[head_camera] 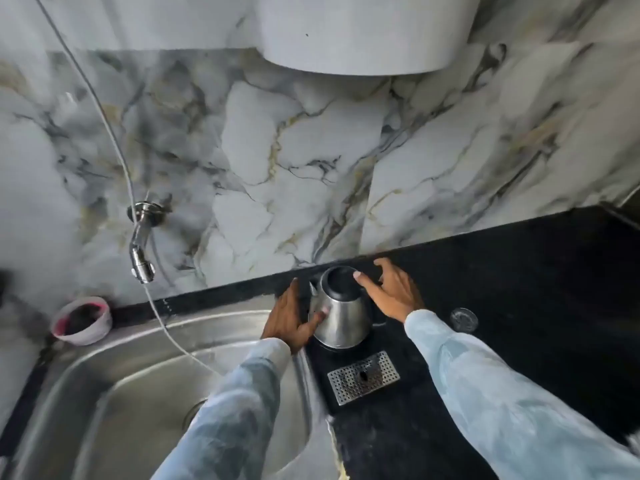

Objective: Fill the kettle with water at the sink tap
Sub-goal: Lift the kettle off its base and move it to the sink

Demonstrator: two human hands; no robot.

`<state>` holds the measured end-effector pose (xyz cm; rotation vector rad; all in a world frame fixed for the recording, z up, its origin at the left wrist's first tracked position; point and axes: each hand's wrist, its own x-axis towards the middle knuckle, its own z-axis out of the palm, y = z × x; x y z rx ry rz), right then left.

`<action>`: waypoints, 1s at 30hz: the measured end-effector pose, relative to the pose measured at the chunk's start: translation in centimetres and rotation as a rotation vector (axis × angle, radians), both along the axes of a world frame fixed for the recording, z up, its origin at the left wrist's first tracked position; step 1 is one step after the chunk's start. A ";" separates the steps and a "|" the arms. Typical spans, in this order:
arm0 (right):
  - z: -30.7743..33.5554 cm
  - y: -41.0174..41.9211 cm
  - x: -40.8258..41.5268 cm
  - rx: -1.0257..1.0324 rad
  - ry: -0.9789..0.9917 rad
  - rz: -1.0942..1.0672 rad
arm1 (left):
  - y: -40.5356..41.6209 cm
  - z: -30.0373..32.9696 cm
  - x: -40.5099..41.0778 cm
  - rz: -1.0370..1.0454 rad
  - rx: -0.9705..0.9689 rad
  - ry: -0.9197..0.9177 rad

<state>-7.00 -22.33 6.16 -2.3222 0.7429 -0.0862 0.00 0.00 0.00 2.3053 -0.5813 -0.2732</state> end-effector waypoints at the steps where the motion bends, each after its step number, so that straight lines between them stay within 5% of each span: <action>1: -0.7 -0.4 0.2 0.013 0.028 0.000 | -0.9 -0.9 0.0 -0.022 -0.024 0.060; 6: -2.9 -2.1 1.0 0.140 0.002 -0.066 | -3.4 -3.0 -0.5 0.065 -0.123 0.284; 14: -4.9 -1.6 3.3 0.288 -0.174 -0.359 | -3.2 -2.6 0.0 0.065 -0.171 0.249; 21: -2.6 0.7 4.5 0.299 -0.333 -0.374 | -1.9 2.2 -0.4 0.049 -0.097 -0.465; 30: 1.3 9.8 8.3 0.533 -0.378 -0.272 | 2.9 8.1 -0.8 0.361 -0.113 -0.520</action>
